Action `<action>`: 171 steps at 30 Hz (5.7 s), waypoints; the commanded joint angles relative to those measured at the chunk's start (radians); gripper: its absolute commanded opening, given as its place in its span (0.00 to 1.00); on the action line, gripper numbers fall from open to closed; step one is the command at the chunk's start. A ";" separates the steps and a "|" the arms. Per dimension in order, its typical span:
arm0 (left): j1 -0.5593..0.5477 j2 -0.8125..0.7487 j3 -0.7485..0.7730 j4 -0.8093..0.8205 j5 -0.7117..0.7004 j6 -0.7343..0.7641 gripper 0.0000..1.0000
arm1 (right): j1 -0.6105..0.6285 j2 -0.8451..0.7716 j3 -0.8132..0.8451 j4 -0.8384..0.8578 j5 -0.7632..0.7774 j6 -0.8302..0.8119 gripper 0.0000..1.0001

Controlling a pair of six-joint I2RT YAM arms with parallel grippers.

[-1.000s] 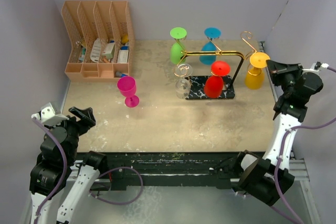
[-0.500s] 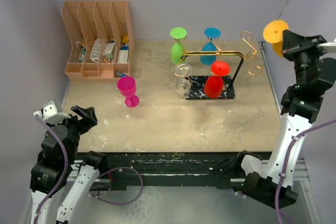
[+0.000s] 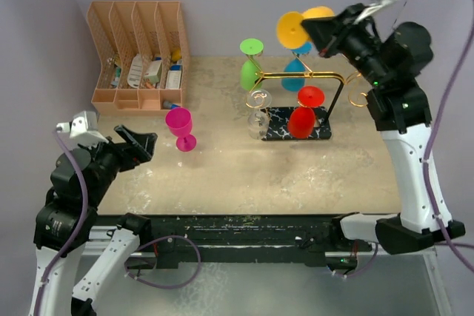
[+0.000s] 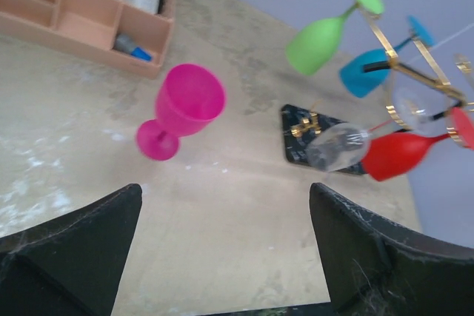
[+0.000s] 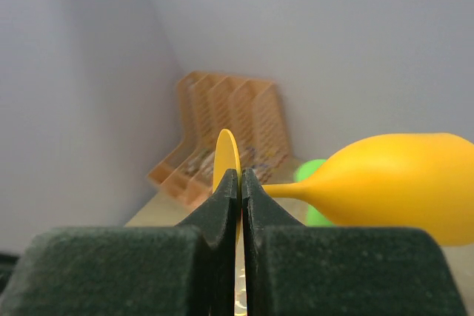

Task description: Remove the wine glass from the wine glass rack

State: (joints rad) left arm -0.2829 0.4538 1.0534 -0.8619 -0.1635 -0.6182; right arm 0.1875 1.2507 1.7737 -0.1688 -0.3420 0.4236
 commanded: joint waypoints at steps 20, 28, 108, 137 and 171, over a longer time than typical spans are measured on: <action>-0.001 0.146 0.178 0.187 0.514 -0.744 1.00 | 1.000 0.055 -0.160 0.093 0.711 -0.816 0.00; -0.001 0.124 -0.004 0.341 0.613 -0.919 1.00 | 1.180 0.014 -0.420 0.364 0.825 -0.964 0.00; -0.002 -0.449 -0.291 0.230 0.248 -0.357 0.00 | 1.035 0.243 0.373 -0.626 0.479 -0.238 0.64; -0.002 -0.442 -0.272 0.288 0.244 -0.384 0.00 | 0.983 0.399 0.467 -0.708 0.310 -0.345 0.08; -0.002 -0.147 -0.183 0.148 -0.173 0.106 0.82 | 0.554 0.934 0.912 -0.568 0.427 -0.248 0.00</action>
State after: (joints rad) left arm -0.2829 0.2890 0.8833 -0.7723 -0.3199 -0.5682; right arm 0.7349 2.2375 2.6553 -0.7952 0.0387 0.1905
